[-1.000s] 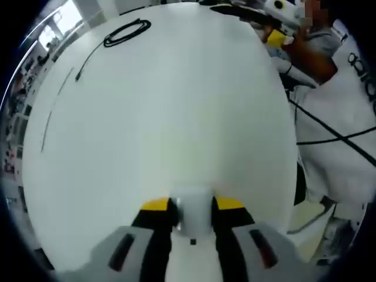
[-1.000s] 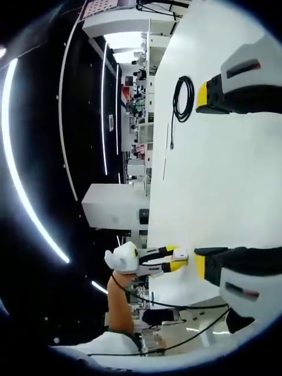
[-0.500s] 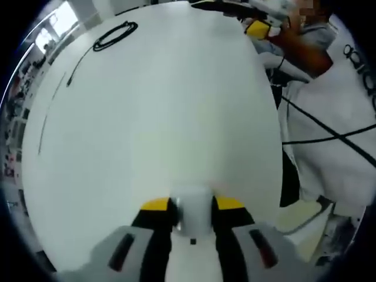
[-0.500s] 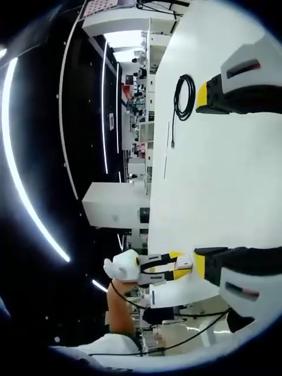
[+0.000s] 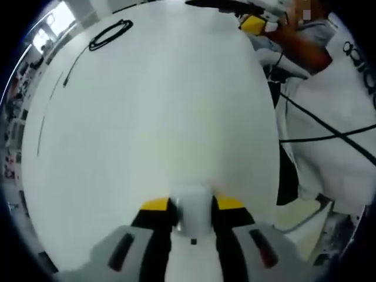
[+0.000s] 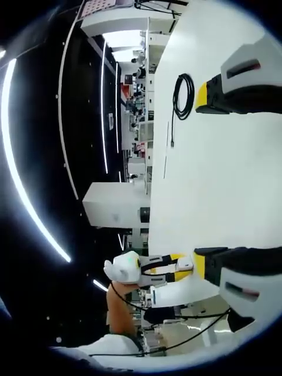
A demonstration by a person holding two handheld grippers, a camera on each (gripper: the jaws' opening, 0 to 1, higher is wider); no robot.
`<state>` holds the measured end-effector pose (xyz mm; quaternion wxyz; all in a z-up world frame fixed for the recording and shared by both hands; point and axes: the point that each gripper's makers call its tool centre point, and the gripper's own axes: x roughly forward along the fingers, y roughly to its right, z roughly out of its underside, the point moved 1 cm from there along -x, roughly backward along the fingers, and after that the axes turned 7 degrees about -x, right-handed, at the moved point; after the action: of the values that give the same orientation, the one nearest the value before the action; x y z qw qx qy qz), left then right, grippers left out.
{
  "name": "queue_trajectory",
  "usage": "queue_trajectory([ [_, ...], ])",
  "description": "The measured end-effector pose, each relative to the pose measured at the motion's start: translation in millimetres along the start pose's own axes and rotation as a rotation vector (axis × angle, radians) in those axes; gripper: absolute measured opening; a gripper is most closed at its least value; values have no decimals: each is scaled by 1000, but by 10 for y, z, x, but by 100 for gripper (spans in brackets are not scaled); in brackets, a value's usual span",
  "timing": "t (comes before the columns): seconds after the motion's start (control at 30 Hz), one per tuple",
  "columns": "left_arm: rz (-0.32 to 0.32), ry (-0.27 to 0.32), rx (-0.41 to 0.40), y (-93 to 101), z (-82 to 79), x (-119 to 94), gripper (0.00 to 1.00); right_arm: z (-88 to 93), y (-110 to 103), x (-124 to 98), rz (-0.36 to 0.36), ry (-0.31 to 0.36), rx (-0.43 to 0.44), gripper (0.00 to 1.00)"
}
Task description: Plug the desk Type‑C cable into the charger adapter.
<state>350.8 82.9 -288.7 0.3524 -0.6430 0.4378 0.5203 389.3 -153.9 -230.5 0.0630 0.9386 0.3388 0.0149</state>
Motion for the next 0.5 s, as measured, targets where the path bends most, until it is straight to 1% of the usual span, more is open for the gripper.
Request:
queue_trajectory([
  [0.23, 11, 3, 14, 16, 4, -11, 28, 9, 10, -2, 2, -1, 1, 95],
  [0.37, 8, 28, 3, -17, -11, -92, 36, 19, 12, -4, 3, -2, 7, 95],
  [0.4, 14, 54, -13, -26, -30, -127, 37, 15, 13, -5, 5, 0, 7, 96],
  [0.43, 17, 64, -21, -24, -38, -135, 39, 14, 14, -5, 5, 0, 7, 96],
  [0.47, 28, 104, -58, -36, -58, -170, 42, 13, 15, -7, 6, 0, 6, 96],
  [0.5, 39, 142, -76, -84, -60, -202, 43, 15, 14, -7, 5, 1, 8, 96],
])
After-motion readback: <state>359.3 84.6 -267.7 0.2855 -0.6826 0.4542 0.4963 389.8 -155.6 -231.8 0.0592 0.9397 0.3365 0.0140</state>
